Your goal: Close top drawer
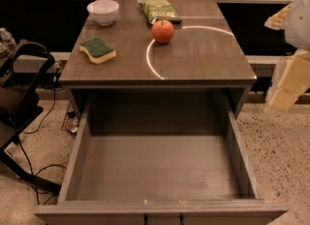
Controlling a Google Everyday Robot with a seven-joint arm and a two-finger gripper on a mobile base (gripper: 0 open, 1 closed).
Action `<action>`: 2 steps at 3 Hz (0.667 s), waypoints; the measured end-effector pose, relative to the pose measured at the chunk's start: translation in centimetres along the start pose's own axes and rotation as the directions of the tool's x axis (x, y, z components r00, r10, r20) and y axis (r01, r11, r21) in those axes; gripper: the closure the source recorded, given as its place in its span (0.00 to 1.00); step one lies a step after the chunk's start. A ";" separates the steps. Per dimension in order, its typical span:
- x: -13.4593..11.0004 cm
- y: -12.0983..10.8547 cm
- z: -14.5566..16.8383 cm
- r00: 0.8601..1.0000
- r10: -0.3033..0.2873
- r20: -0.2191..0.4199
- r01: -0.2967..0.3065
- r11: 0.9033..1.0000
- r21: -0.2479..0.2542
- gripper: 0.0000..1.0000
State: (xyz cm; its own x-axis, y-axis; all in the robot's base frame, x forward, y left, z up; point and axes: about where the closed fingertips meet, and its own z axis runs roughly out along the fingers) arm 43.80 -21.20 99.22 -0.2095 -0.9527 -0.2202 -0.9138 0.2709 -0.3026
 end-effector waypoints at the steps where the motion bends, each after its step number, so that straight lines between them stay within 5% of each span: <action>1: 0.0 0.0 0.0 1.000 0.000 0.000 0.000 1.000 0.000 0.00; 2: 1.5 1.8 0.6 1.000 -0.005 -0.014 0.005 1.000 -0.009 0.00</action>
Offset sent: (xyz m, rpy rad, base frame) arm -0.0583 -0.0304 -0.0523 -0.0413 0.0526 0.0080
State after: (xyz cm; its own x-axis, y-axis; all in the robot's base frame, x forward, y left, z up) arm 42.01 -22.08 97.76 -0.2094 -0.9559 -0.2057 -0.9178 0.2647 -0.2959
